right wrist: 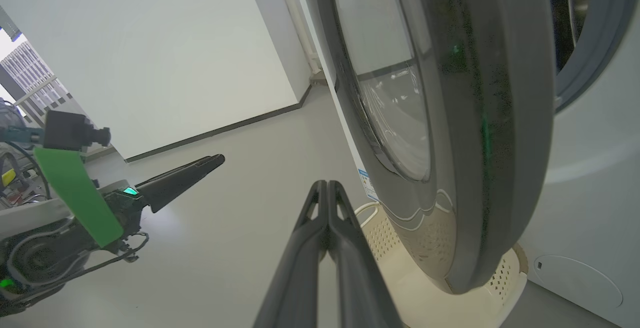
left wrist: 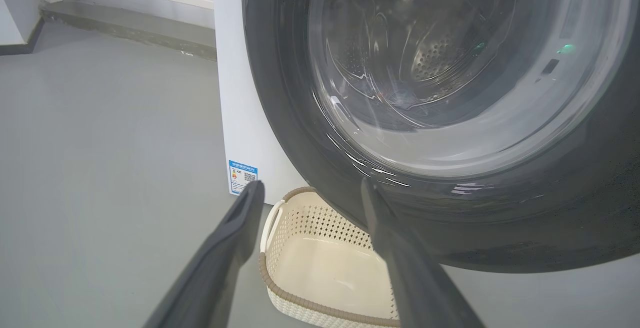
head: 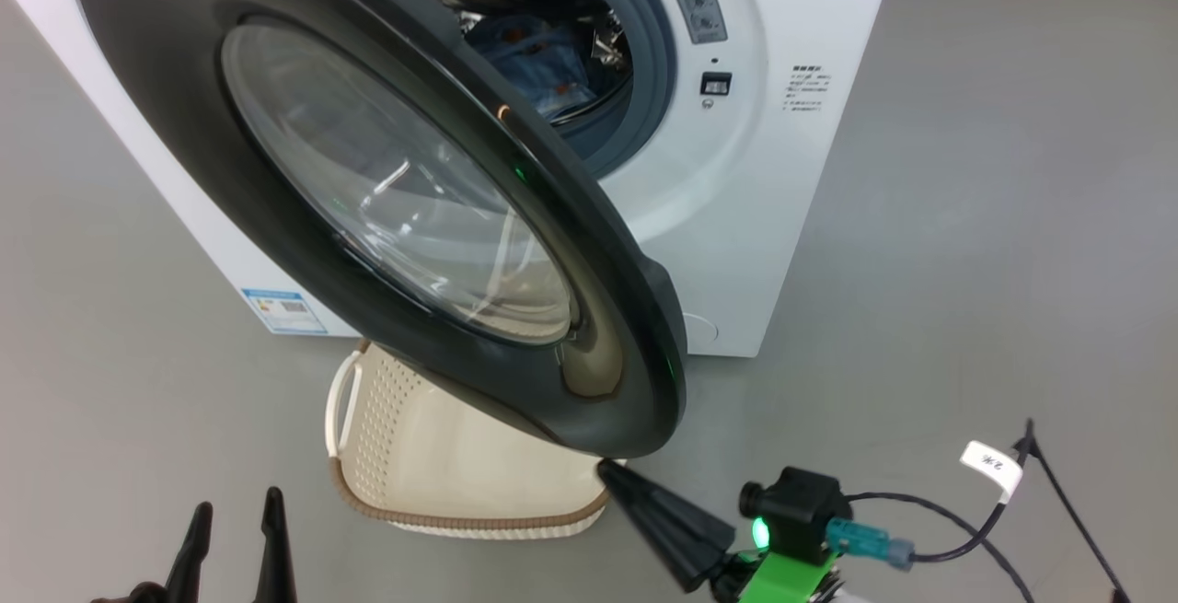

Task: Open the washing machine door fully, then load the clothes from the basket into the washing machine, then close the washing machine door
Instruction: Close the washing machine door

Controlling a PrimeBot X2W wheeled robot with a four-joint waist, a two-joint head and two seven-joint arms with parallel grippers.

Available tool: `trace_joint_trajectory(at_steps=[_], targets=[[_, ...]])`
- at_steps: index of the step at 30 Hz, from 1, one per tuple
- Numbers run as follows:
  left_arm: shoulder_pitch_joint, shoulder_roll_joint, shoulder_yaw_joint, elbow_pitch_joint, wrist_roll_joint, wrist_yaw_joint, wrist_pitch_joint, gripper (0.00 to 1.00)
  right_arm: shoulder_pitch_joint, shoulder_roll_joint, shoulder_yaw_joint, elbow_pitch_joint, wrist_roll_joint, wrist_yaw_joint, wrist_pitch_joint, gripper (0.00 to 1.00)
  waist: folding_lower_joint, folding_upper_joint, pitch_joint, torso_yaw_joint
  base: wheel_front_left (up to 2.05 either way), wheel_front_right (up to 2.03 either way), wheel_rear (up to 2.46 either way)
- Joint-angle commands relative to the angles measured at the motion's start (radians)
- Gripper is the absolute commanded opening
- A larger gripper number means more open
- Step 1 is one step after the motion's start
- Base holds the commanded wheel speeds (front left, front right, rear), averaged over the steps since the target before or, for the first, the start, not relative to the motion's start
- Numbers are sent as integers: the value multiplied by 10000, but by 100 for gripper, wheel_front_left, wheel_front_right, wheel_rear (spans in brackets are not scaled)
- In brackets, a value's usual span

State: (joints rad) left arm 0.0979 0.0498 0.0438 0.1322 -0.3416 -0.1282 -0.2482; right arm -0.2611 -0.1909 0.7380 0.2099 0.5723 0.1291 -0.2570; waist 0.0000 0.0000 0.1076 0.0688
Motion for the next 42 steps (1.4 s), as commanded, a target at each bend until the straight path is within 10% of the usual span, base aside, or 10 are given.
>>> trace_joint_trajectory(at_steps=[1,42], targets=[[-411,69,274,-169,-75,-25,-135,100,-31,147,-99,21,172,16,-48,0,0,0,141,75,0,0,0],[-2572,11,-694,-651,-261,-25,-136,100,-3394,338,-4816,1124,39,16,-48,0,0,0,2737,1164,0,0,0]])
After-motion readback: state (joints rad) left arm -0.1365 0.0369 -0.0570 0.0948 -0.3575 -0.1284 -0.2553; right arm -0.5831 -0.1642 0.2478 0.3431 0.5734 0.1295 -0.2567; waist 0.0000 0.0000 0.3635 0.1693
